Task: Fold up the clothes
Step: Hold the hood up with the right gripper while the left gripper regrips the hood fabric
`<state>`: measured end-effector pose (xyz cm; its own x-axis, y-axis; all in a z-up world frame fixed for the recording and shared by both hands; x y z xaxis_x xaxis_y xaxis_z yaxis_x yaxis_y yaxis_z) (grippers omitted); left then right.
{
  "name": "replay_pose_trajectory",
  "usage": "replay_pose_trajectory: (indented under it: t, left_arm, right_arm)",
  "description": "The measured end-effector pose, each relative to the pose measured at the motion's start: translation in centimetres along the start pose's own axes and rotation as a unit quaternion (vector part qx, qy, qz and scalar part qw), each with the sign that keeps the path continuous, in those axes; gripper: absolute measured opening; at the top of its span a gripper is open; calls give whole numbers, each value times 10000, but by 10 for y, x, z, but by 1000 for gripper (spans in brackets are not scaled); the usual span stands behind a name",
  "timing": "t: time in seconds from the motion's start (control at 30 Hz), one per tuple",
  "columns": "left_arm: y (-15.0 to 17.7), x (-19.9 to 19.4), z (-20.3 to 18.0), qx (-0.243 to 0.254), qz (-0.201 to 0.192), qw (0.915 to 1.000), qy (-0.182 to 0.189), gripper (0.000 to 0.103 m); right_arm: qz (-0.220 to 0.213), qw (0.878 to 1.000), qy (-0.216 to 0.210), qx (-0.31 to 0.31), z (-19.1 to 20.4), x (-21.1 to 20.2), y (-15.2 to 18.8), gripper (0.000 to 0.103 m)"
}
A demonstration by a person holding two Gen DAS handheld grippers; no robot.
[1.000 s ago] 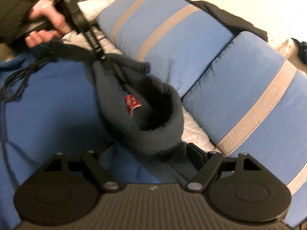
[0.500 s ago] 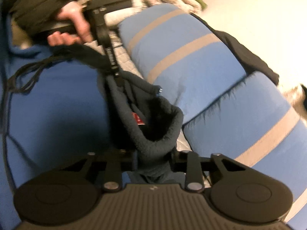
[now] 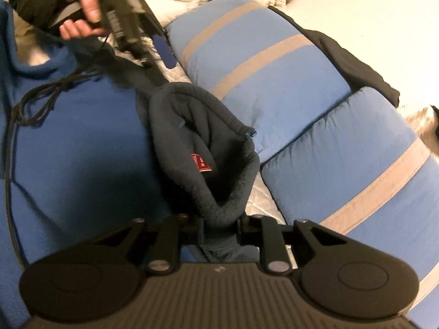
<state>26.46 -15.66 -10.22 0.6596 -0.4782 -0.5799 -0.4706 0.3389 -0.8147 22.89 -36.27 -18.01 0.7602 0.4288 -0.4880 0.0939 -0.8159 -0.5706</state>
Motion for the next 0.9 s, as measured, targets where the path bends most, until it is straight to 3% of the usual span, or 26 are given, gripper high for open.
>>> replay_pose_trajectory:
  t: [0.13, 0.23, 0.37, 0.43, 0.47, 0.5, 0.57, 0.67, 0.9]
  left_arm:
    - [4, 21, -5, 632, 74, 9979, -109, 78]
    - [-1, 36, -5, 770, -37, 9969, 141, 78]
    - [-14, 56, -4, 612, -199, 9962, 590, 77]
    - [-19, 60, -2, 296, -234, 9943, 999, 75]
    - [-22, 62, 0, 108, -228, 9924, 1200, 58]
    - [-25, 64, 3, -89, -213, 9900, 1390, 33]
    - [-32, 68, 7, -331, -199, 9870, 1562, 24]
    - [-44, 67, 7, -426, -337, 9880, 1448, 14]
    - [-76, 73, 2, -285, -357, 9976, 519, 12]
  right_arm:
    - [-3, 9995, -85, 304, -12, 2, 2, 21]
    - [-4, 9983, -189, 556, -23, 4, 3, 21]
    - [3, 9960, -363, 822, -33, 6, 6, 21]
    - [-12, 9943, -429, 976, -39, 7, 8, 21]
    - [-15, 9935, -445, 1049, -42, 7, 10, 21]
    - [-18, 9926, -460, 1122, -45, 8, 11, 21]
    - [-8, 9918, -430, 1204, -50, 10, 14, 21]
    - [37, 9901, -276, 1375, -61, 18, 16, 20]
    - [317, 9794, 255, 1978, -100, 55, 8, 18]
Point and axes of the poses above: each gripper's, at about its wrist camera, not at the fingertips, and x roughly the way its jaws point, z to its left, y to its underside, the point moved 4 cm from there along x, roughly the way its jaws point, and after that the axes turned 10 degrees about -x, right-handed, at the moved point
